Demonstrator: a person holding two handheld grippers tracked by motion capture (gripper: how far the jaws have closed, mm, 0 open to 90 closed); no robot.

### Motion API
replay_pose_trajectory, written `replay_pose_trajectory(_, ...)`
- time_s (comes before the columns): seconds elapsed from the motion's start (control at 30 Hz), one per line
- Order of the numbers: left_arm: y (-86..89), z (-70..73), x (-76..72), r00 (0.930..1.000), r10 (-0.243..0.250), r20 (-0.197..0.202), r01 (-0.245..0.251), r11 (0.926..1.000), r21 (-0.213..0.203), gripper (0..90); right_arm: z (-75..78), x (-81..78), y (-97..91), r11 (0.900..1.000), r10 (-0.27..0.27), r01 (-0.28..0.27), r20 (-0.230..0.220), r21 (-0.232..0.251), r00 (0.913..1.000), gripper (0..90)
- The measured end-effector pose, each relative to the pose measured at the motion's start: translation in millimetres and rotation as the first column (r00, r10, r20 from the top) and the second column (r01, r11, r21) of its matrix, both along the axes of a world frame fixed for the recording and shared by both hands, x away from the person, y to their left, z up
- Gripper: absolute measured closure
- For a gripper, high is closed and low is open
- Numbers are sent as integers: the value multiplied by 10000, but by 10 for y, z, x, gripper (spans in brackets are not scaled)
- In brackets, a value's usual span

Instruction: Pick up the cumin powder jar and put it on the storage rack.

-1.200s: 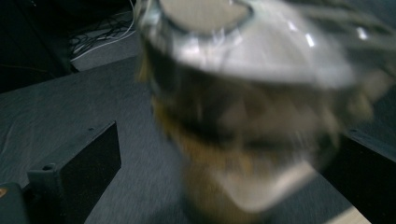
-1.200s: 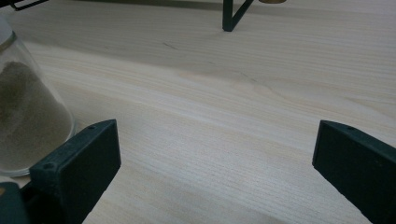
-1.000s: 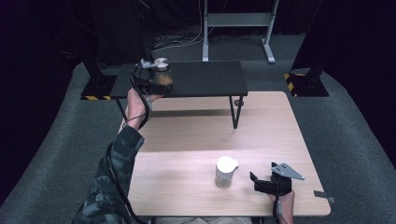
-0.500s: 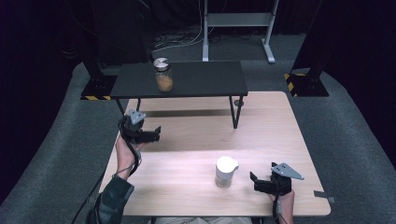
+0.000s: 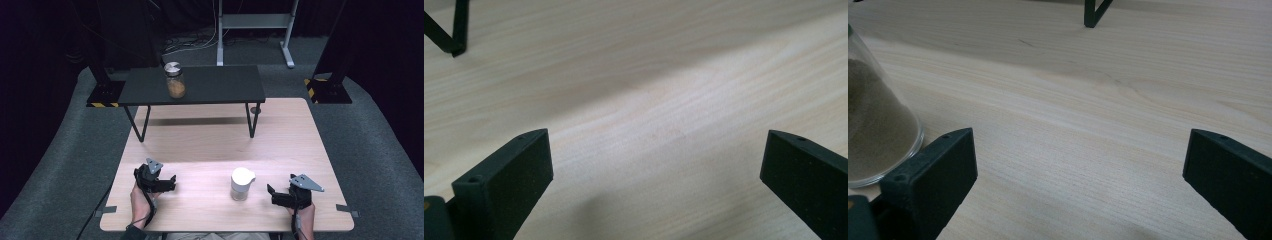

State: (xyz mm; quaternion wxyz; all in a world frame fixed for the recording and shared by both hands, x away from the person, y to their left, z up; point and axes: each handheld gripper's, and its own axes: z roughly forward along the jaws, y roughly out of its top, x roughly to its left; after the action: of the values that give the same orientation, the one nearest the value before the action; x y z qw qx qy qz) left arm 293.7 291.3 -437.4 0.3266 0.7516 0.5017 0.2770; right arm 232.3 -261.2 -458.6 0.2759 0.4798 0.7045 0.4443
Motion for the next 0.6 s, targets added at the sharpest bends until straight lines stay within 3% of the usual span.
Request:
replay_pose_trajectory(0.03,22,-15,10,10000,-61,-70,60,9998,-171,0,0,0,1,10000,3,-3,4,-14,10000,0)
replay_pose_trajectory(0.13,-3,-18,28,9996,-230,-164,232,9997,108,0,0,0,2,10000,-5,5,1,-12,10000,0)
replay_pose_trajectory(0.23,5,-27,47,9996,-169,-233,169,9999,-20,0,-1,-1,0,10000,-1,1,4,1,10000,0)
replay_pose_trajectory(0.4,-45,-63,12,9997,-235,-9,235,9995,193,1,-6,-9,-2,10000,-39,39,33,44,10000,0)
replay_pose_trajectory(0.6,38,-54,81,9977,-643,-198,643,9979,-44,1,-7,-9,-2,10000,-8,8,52,13,10000,0)
